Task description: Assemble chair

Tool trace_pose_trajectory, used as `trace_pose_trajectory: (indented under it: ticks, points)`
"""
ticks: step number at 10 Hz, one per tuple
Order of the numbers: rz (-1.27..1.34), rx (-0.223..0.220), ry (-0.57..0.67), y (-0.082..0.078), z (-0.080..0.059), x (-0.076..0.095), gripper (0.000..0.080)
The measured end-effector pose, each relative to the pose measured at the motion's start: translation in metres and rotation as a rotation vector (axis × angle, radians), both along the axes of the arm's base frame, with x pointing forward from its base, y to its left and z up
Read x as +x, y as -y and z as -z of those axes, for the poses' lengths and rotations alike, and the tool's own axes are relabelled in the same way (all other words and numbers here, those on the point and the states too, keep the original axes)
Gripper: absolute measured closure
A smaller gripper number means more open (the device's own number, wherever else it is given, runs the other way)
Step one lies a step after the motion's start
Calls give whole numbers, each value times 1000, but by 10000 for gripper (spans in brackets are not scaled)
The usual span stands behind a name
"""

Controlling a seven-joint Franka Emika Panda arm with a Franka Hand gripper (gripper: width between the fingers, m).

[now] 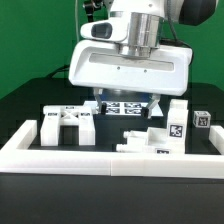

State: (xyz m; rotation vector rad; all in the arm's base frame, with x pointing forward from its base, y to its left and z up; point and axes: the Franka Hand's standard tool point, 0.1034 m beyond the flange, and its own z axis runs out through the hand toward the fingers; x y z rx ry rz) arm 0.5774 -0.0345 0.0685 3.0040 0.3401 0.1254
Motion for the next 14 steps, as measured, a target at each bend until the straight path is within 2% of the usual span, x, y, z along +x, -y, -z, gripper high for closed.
trace_pose_trajectory:
  ticks: [5, 8, 11, 14]
  points:
    - [-276, -50, -36, 4, 0, 0, 151]
    - [-509, -99, -63, -3, -3, 8, 151]
    - [-698, -139, -96, 3, -3, 9, 151]
    - [-745, -150, -111, 1, -1, 15, 151]
